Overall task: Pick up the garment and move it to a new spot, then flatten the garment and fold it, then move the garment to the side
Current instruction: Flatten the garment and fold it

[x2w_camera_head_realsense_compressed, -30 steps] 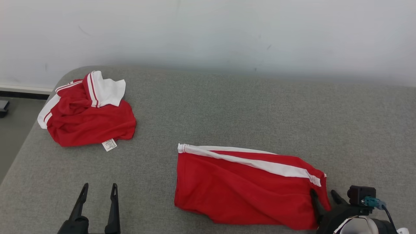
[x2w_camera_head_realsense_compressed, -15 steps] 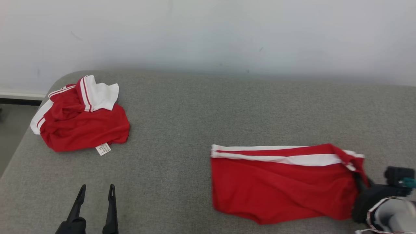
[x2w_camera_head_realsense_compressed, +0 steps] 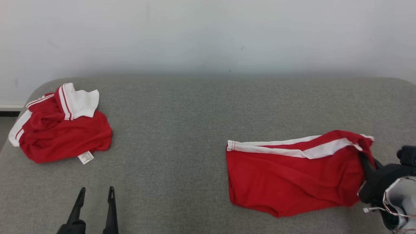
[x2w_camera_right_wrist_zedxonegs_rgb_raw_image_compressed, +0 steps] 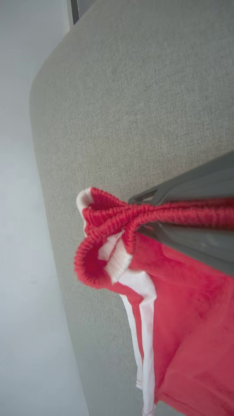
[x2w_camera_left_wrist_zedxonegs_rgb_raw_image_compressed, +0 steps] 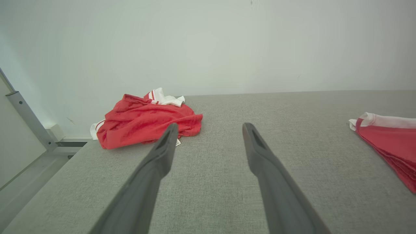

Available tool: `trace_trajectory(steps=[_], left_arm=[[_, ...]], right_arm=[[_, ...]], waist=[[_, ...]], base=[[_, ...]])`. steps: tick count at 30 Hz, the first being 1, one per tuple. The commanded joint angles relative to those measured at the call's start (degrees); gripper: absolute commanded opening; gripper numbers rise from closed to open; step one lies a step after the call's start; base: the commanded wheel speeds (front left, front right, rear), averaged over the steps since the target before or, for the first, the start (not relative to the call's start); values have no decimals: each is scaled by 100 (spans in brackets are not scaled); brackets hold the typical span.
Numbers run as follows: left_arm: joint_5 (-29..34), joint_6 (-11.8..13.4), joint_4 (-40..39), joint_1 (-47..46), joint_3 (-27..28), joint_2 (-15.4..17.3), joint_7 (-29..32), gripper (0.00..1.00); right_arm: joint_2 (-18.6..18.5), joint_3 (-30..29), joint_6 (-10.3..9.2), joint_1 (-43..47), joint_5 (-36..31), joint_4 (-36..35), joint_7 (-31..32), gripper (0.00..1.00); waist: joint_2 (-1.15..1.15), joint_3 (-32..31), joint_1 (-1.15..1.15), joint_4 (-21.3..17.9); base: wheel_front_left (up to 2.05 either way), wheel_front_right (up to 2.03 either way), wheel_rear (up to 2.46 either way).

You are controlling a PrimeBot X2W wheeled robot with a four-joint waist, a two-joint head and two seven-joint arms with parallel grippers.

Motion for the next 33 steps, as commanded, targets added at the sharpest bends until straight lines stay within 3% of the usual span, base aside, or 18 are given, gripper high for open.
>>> trace_trajectory(steps=[1, 7, 14, 23, 33], left_arm=[[35, 26, -26, 67, -15, -37, -18, 100], [42, -17, 3, -26, -8, -28, -18, 100], [8, -45, 72, -122, -97, -84, -18, 100], [-14, -85, 159, -282, -192, -145, -18, 100], [-93, -104, 282, -446, -329, -197, -18, 100]], right_arm=[[39, 33, -14, 11, 123, -155, 55, 0], [173, 183, -14, 159, 814, -1154, 749, 0], [727, -34, -14, 306, 1556, -1756, 1488, 0], [1563, -108, -13, -18, 1449, -1700, 1951, 0], [2068, -201, -13, -178, 896, -950, 1817, 0]], waist=[[0, -3, 0, -67], [0, 19, 0, -184], [0, 61, 0, -164], [0, 153, 0, 75], [0, 281, 0, 406]], base=[[0, 0, 0], [0, 0, 0], [0, 0, 0], [0, 0, 0], [0, 0, 0]])
